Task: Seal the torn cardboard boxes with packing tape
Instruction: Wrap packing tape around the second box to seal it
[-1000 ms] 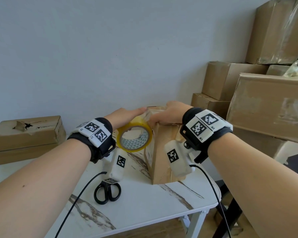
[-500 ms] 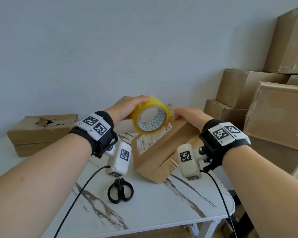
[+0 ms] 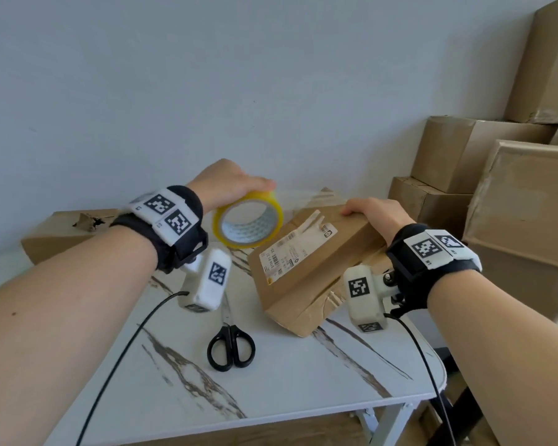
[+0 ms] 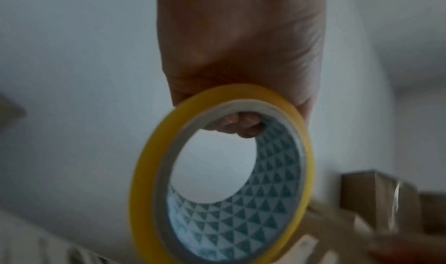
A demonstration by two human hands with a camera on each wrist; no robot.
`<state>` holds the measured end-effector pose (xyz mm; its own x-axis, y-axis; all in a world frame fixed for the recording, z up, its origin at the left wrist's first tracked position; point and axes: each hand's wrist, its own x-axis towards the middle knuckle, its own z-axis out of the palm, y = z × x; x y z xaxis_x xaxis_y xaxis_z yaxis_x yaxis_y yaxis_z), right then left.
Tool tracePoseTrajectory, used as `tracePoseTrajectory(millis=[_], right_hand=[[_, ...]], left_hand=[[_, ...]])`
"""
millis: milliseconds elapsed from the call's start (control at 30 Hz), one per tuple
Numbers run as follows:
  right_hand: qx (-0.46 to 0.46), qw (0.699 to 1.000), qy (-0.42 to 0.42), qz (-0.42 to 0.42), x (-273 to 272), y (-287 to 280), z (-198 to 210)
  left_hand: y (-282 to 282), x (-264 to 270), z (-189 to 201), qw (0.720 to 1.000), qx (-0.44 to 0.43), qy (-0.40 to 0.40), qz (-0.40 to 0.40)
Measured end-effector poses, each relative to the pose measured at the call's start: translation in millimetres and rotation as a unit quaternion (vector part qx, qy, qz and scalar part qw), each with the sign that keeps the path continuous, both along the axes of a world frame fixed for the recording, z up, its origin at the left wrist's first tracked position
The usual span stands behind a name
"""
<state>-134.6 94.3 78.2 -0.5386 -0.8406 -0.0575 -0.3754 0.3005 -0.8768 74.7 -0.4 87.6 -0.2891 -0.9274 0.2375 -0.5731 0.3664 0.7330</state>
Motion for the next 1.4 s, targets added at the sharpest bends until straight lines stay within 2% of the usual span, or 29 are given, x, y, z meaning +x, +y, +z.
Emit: tracePoseTrajectory(millis=[67, 200, 267, 333, 367, 433, 500, 533, 600, 700, 967, 1267, 1400], right_hand=[[0.006, 1.0, -0.006, -0.003, -2, -1, -1], [0.006, 1.0, -0.012, -0.004, -3, -2, -1], [0.011, 1.0, -0.009, -0.007, -6, -1, -3], [0.016, 1.0, -0.012, -0.01, -10, 0, -6], [0.017, 1.0, -0.013, -0.01, -11, 0, -7], [0.019, 1.0, -0.019, -0.015, -15, 0, -8], [0.025, 0.999, -0.031, -0.027, -20, 0, -13], [0.027, 0.998, -0.044, -0.036, -24, 1, -17], [0.024, 0.996, -0.072, -0.044, -31, 1, -25], [0.015, 0.994, -0.101, -0.045, -35, -3, -31], [0.033, 0.988, -0.144, -0.037, -62, -11, -55], [0.068, 0.976, -0.203, -0.035, -69, -10, -68], [0.104, 0.981, -0.161, -0.028, -70, -15, -65]], left_hand=[[-1, 8, -11, 0.999, 0.02, -0.025, 0.008], [3, 9, -20, 0.999, 0.049, -0.013, -0.001], [3, 12, -20, 0.995, 0.09, 0.043, -0.028], [3, 16, -21, 0.979, 0.158, 0.106, -0.071], [3, 16, -22, 0.976, 0.173, 0.109, -0.081], [3, 12, -23, 0.983, 0.157, 0.067, -0.064], [0, 13, -24, 0.995, 0.093, -0.035, -0.015], [-2, 16, -25, 0.993, 0.067, -0.097, 0.005], [-5, 23, -33, 0.98, 0.074, -0.181, 0.021], [-7, 20, -51, 0.97, 0.124, -0.207, 0.02], [-16, 5, -63, 0.964, 0.132, -0.233, 0.014], [-22, -15, -74, 0.956, 0.128, -0.262, 0.008], [-23, -25, -74, 0.955, 0.12, -0.271, -0.002]])
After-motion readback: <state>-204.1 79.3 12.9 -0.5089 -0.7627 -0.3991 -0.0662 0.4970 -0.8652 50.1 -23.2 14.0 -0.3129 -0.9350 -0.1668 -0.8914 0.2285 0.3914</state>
